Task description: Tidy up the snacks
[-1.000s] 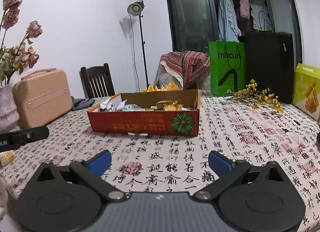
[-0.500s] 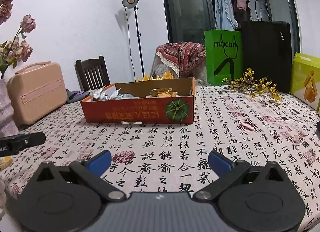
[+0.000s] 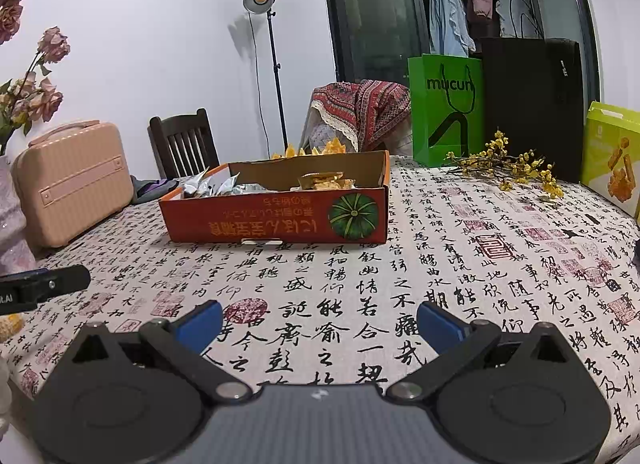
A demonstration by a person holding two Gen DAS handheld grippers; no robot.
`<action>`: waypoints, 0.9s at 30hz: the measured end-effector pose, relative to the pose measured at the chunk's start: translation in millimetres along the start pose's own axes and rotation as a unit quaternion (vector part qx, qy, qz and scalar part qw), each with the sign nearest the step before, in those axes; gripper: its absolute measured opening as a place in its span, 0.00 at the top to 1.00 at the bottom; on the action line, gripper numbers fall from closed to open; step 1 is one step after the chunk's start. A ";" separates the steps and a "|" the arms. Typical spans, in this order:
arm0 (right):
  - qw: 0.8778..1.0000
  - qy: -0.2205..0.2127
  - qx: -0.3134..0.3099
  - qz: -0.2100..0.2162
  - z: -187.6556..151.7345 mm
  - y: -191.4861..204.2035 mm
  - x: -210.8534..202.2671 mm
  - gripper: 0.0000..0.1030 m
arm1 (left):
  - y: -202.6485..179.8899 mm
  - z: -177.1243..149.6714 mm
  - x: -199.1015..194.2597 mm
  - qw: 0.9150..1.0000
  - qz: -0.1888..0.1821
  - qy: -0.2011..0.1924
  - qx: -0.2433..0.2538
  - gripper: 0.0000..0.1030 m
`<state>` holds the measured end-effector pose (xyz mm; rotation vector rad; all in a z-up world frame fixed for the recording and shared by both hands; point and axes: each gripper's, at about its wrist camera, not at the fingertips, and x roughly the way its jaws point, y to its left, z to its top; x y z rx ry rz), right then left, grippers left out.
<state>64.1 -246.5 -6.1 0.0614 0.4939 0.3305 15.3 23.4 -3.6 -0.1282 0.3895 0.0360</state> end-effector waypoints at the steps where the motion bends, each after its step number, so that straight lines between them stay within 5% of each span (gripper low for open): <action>1: 1.000 0.000 0.000 0.000 -0.2 0.2 -0.4 0.00 | -0.2 -0.1 0.0 1.000 0.000 0.000 0.000 0.00; 27: 1.000 0.002 0.000 0.000 -3.4 -2.0 1.2 0.00 | -3.8 -1.7 0.7 1.000 -0.005 0.003 0.009 0.00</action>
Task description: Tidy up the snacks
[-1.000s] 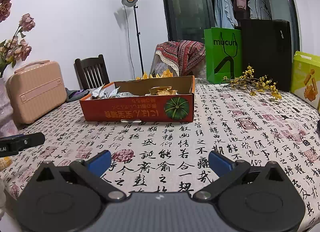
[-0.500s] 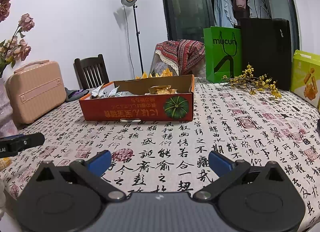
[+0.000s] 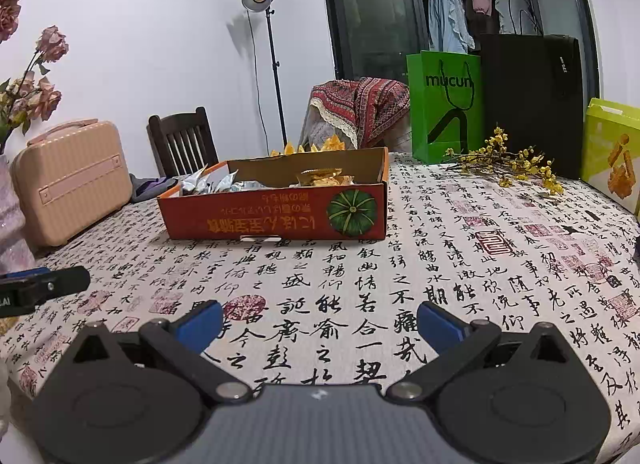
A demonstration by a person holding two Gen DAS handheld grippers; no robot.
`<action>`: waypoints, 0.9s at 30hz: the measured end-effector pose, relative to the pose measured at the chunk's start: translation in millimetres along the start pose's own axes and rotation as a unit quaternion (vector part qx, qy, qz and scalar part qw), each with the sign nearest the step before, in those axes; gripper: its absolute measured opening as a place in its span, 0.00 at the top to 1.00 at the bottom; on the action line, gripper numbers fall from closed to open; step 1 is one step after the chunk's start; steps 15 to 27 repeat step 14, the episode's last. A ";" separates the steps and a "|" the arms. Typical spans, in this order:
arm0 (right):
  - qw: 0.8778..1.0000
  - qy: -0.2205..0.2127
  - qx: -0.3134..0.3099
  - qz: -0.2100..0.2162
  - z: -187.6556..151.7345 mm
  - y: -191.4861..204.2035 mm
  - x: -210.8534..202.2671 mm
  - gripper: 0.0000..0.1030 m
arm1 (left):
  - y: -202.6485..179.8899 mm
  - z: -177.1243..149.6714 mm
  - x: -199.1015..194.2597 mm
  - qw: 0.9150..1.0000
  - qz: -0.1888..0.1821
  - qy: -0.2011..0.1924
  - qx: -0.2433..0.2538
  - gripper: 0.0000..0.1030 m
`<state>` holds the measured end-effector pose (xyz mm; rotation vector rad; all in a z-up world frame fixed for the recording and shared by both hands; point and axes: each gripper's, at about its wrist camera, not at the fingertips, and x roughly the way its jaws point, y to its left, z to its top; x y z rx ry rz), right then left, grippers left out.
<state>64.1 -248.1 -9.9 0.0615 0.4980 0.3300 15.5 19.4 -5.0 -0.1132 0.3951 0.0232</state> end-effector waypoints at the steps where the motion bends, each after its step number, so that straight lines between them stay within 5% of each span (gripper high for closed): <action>1: 1.000 0.000 0.000 0.000 0.0 0.0 0.0 0.00 | 0.1 0.2 0.5 1.000 0.001 0.001 0.000 0.00; 27: 1.000 0.004 -0.002 0.000 -2.8 1.5 1.8 0.00 | -2.3 0.0 -1.3 1.000 -0.007 -0.006 0.008 0.00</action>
